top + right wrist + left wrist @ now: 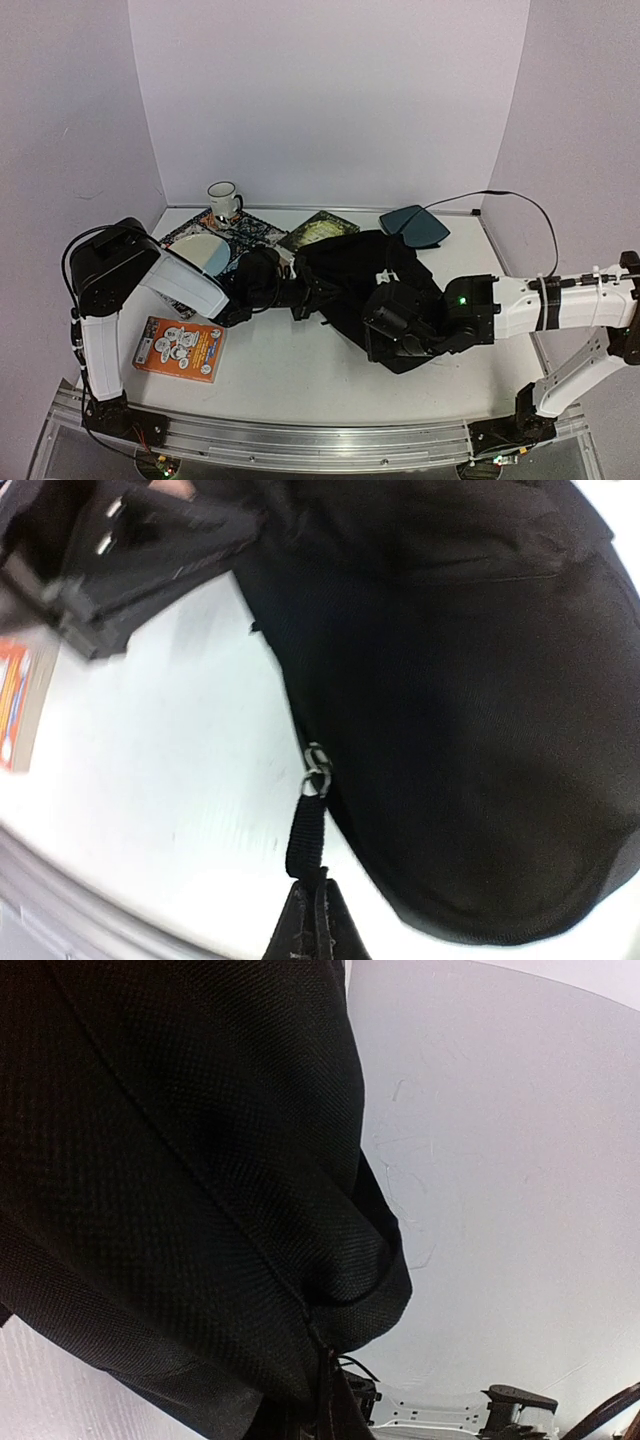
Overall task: Pack the student bag
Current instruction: Unzip the largest pocket of the student bag.
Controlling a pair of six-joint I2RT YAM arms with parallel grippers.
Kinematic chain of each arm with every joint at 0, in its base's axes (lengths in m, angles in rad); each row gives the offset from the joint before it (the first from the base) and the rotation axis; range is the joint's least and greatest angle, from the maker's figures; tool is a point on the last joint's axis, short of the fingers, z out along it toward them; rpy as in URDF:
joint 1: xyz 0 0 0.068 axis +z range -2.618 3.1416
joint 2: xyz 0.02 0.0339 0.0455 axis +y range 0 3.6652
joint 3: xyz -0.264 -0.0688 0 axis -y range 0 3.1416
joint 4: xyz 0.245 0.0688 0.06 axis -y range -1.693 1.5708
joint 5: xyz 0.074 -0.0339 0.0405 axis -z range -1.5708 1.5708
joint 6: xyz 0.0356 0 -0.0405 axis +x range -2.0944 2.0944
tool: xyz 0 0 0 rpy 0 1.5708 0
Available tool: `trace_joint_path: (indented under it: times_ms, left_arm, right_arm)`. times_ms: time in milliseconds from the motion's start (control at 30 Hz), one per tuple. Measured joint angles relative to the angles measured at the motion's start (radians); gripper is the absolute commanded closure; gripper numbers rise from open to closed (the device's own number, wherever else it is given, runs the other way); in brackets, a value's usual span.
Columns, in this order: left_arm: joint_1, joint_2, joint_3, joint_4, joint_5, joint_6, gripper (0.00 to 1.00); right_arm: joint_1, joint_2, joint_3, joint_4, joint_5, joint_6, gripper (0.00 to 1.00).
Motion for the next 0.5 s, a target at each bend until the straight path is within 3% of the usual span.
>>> trace_joint_path:
  times_ms: [267, 500]
  left_arm:
    - [0.048, 0.014, 0.011, -0.124, 0.113, 0.203, 0.99]
    - [0.107, 0.019, 0.129, -0.464, 0.114, 0.475, 0.91]
  right_arm:
    - [0.079, -0.001, 0.009, -0.017, -0.083, -0.151, 1.0]
    - [0.166, 0.092, 0.089, 0.032, -0.18, -0.248, 1.0]
